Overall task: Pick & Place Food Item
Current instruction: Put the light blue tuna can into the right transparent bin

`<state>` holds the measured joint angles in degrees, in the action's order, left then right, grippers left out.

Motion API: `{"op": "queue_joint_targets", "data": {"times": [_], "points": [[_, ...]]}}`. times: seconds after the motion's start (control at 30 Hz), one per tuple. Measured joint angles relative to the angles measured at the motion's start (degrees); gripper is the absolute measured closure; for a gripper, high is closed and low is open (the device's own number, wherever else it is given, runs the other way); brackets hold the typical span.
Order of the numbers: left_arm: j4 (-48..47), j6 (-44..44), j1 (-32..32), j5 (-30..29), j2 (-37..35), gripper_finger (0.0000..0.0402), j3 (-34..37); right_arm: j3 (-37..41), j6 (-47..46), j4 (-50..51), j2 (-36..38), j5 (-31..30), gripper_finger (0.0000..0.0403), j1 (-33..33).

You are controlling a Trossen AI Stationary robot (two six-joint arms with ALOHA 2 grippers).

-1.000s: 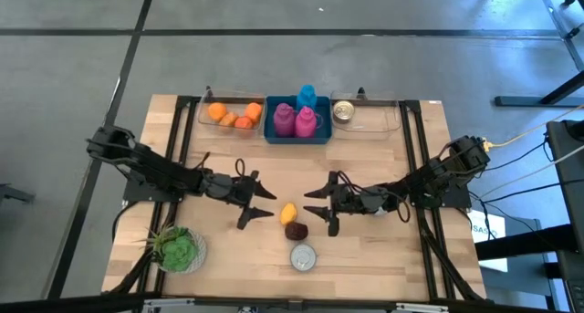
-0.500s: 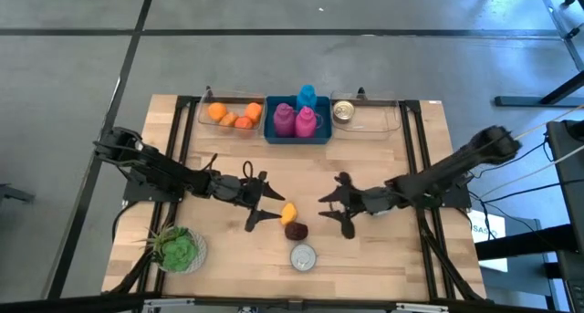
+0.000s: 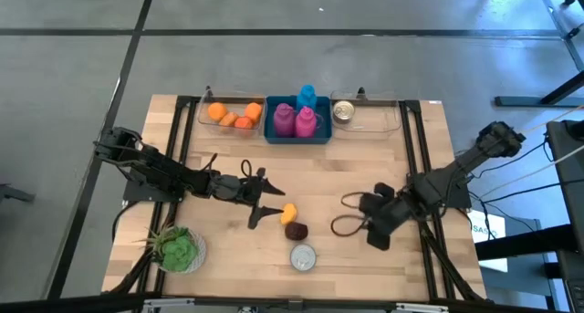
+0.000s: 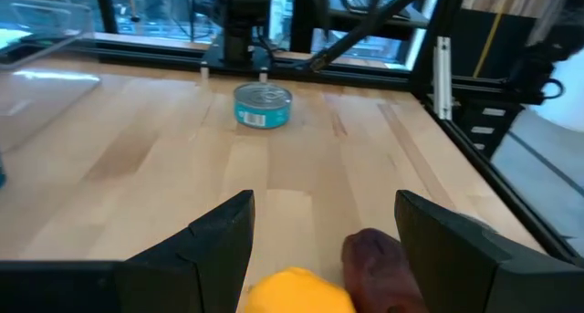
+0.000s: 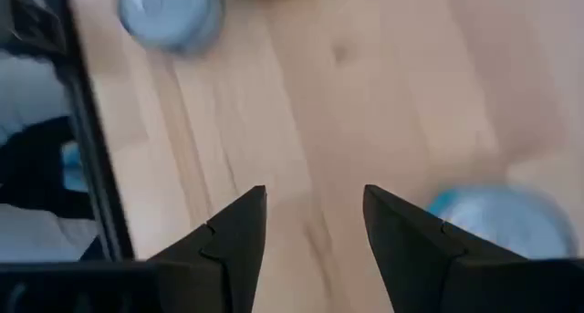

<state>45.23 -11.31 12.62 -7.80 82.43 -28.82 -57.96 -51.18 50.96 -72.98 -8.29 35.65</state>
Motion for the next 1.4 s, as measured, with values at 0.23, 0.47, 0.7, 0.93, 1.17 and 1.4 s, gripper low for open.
{"op": "queue_joint_targets", "data": {"times": [0.23,0.47,0.7,0.93,1.17,1.4], "points": [[0.1,0.4,0.0,-2.7,0.0,0.0146,0.0,0.7,-10.9,5.6,-6.1,-5.9,0.0219,7.2],[0.0,0.6,0.0,-3.1,0.0,0.0146,0.0,0.7,-14.0,7.0,-14.6,-10.1,0.0219,9.6],[-0.1,0.6,0.0,-3.1,0.0,0.0146,0.0,0.7,-17.0,7.1,-20.1,-11.3,0.0219,11.2],[-0.3,0.6,0.0,-2.7,0.0,0.0146,0.0,0.7,-20.1,8.7,-23.2,-12.0,0.0219,12.2],[-0.4,0.6,0.0,-2.6,0.0,0.0146,0.0,0.9,-20.4,11.4,-25.4,-12.8,0.0219,12.2],[-0.5,0.6,0.0,-2.6,0.0,0.0146,0.0,4.1,-21.9,10.1,-25.4,-13.1,0.0219,12.2]]}}
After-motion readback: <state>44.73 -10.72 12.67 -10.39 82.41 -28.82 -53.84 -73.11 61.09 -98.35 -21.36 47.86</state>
